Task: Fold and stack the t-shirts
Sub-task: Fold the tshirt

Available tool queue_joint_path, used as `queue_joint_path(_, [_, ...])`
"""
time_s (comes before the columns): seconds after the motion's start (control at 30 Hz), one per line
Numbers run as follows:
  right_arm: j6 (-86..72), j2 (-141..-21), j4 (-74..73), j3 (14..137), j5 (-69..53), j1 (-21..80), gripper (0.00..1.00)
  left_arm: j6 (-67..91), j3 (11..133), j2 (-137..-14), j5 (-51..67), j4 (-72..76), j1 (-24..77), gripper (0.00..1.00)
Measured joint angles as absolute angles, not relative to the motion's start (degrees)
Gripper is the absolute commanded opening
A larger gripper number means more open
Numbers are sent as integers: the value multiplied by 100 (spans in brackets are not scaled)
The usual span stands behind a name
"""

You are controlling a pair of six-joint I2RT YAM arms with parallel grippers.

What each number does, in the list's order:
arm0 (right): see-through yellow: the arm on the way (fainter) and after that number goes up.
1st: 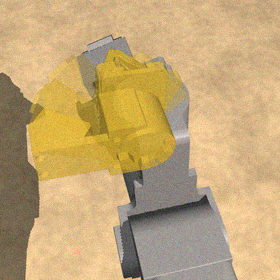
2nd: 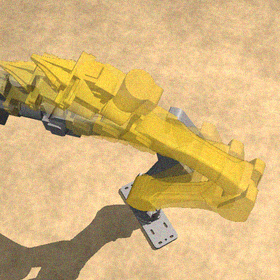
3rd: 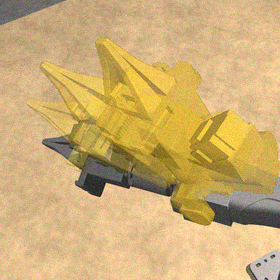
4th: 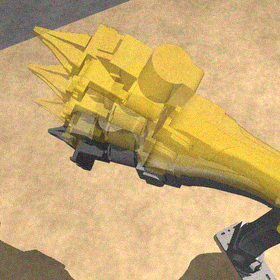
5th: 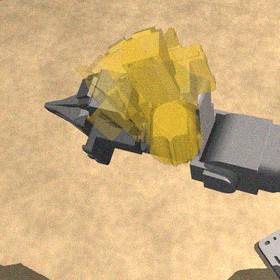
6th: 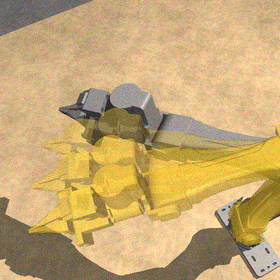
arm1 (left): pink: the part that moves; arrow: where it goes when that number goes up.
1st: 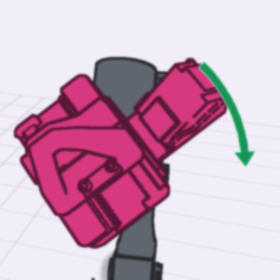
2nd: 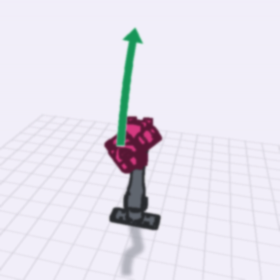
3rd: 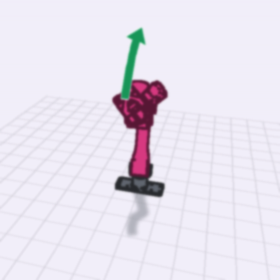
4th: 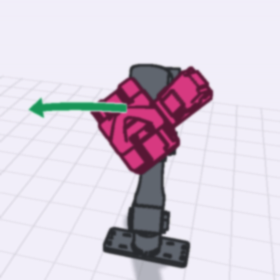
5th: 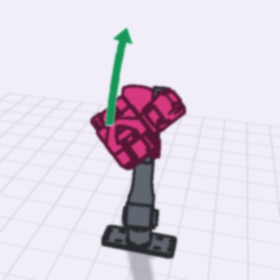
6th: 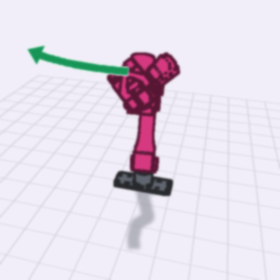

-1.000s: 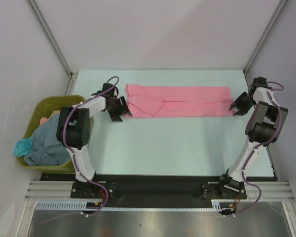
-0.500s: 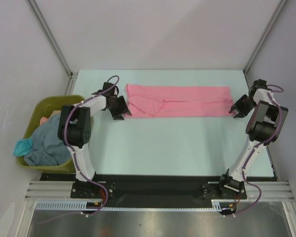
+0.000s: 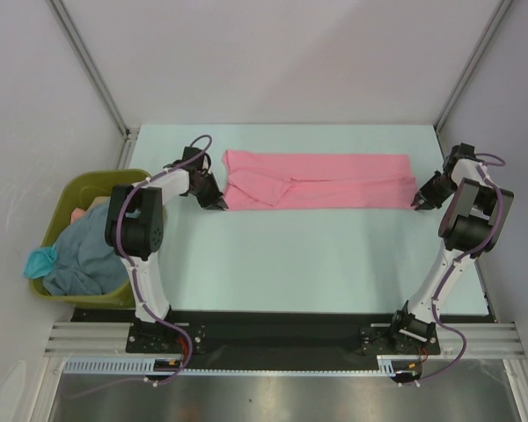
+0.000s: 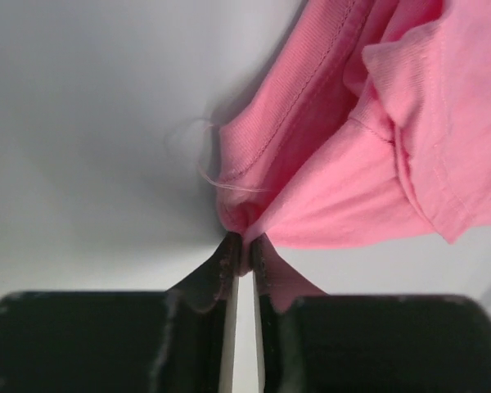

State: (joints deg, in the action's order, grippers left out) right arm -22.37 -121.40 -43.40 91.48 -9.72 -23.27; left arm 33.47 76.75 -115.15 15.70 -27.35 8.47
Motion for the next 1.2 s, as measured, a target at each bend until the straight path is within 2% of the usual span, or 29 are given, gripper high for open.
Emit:
queue_joint_path(0.03, [-2220,-12140,-4340,9146,-945,-2327,14,3334,7684,-11528,1568,-2733,845,0])
queue_joint_path(0.07, [-2202,-12140,-4340,9137,-919,-2327,0,3326,7697,-11535,1573,-2742,845,0])
queue_joint_path(0.27, [-1988,-12020,-4219,8932,-462,-2263,0,3297,7780,-11574,1568,-2818,823,0])
queue_joint_path(0.63, [-1916,-11118,-3474,7544,-86,-2187,0,3151,7905,-11622,1509,-2982,720,0])
queue_joint_path(1.0, [-2926,-9343,-3339,5288,-515,-2281,0,2834,8261,-11697,836,-3433,659,1])
queue_joint_path(1.2, [-3356,-8361,-3922,4431,-860,-2206,0,2515,8534,-11705,165,-3756,578,0])
